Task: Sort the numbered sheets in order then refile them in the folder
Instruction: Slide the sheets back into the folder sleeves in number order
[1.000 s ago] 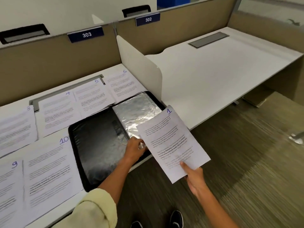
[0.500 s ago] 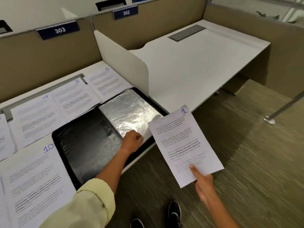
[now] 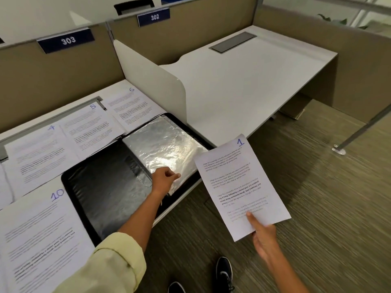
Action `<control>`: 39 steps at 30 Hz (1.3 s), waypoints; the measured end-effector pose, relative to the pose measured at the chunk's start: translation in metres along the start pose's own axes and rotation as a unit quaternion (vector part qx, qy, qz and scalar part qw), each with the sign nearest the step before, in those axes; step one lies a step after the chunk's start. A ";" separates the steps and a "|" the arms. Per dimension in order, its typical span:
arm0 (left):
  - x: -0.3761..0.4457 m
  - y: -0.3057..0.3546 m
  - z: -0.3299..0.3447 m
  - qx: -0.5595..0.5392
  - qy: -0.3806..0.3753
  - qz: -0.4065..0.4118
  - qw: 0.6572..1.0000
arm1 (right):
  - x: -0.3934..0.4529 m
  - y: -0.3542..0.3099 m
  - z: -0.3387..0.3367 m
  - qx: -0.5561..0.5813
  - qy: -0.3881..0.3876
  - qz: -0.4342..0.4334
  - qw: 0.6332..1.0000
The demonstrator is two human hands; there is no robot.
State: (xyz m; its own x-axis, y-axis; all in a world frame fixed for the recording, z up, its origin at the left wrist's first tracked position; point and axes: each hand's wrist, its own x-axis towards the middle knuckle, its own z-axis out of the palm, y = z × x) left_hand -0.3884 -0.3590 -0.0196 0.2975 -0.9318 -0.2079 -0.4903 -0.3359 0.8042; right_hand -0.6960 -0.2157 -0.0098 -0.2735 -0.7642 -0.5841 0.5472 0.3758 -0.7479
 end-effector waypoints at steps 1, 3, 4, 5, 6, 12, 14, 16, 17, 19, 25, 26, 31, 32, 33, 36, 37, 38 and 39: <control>0.000 -0.001 0.000 -0.018 0.002 -0.006 1.000 | -0.001 0.000 -0.001 0.001 -0.001 0.001 1.000; 0.000 -0.003 -0.002 -0.052 -0.005 -0.012 0.999 | -0.003 0.000 -0.001 0.005 -0.001 0.003 1.000; 0.000 -0.003 -0.002 -0.065 -0.010 -0.013 0.998 | -0.004 -0.001 -0.001 0.007 0.001 0.003 1.000; 0.000 -0.004 -0.003 -0.073 -0.015 -0.013 0.997 | -0.004 -0.001 -0.001 0.009 0.002 0.003 1.000; -0.001 -0.004 -0.004 -0.078 -0.021 -0.014 0.997 | -0.005 -0.001 -0.001 0.010 0.003 0.005 1.000; -0.003 0.000 -0.012 -0.059 -0.079 0.001 0.995 | -0.007 0.004 -0.003 0.002 -0.001 0.012 1.000; -0.002 0.002 -0.014 -0.048 -0.086 0.001 0.995 | -0.008 0.008 -0.004 0.000 0.001 0.013 1.000; -0.001 0.002 -0.014 -0.044 -0.086 0.002 0.995 | -0.009 0.012 -0.004 -0.002 0.002 0.014 1.000; 0.000 0.002 -0.013 -0.043 -0.083 0.001 0.996 | -0.010 0.013 -0.005 -0.005 -0.001 0.014 1.000; 0.000 0.001 -0.012 -0.043 -0.075 -0.001 0.996 | -0.011 0.016 -0.006 -0.006 -0.006 0.016 1.000; -0.002 0.002 -0.011 -0.092 -0.046 -0.017 0.995 | -0.013 0.019 -0.008 0.000 -0.005 0.020 1.000; -0.002 0.002 -0.010 -0.098 -0.040 -0.021 0.994 | -0.014 0.019 -0.009 0.001 -0.006 0.019 1.000; -0.005 0.007 -0.007 -0.100 -0.011 -0.024 0.995 | -0.015 0.020 -0.011 0.001 -0.014 0.012 1.000; -0.005 0.008 -0.006 -0.102 -0.011 -0.025 0.994 | -0.015 0.019 -0.011 0.001 -0.016 0.010 1.000; -0.006 0.008 -0.006 -0.105 -0.014 -0.024 0.994 | -0.015 0.019 -0.012 -0.001 -0.017 0.008 1.000; -0.005 0.007 -0.006 -0.081 -0.024 -0.019 0.996 | -0.018 0.017 -0.012 0.000 -0.020 0.005 1.000; -0.005 0.006 -0.006 -0.065 -0.027 -0.015 0.997 | -0.019 0.015 -0.011 0.000 -0.022 0.002 1.000; -0.005 0.005 -0.006 -0.048 -0.031 -0.012 0.998 | -0.021 0.014 -0.011 -0.001 -0.024 0.000 1.000; -0.006 0.005 -0.007 -0.030 -0.034 -0.008 0.999 | -0.022 0.014 -0.010 -0.006 -0.029 -0.004 1.000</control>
State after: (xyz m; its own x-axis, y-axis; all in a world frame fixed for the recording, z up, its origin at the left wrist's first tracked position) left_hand -0.3873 -0.3546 -0.0105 0.2479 -0.9343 -0.2563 -0.4350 -0.3437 0.8322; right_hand -0.6902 -0.1884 -0.0108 -0.2308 -0.7958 -0.5599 0.5354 0.3766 -0.7560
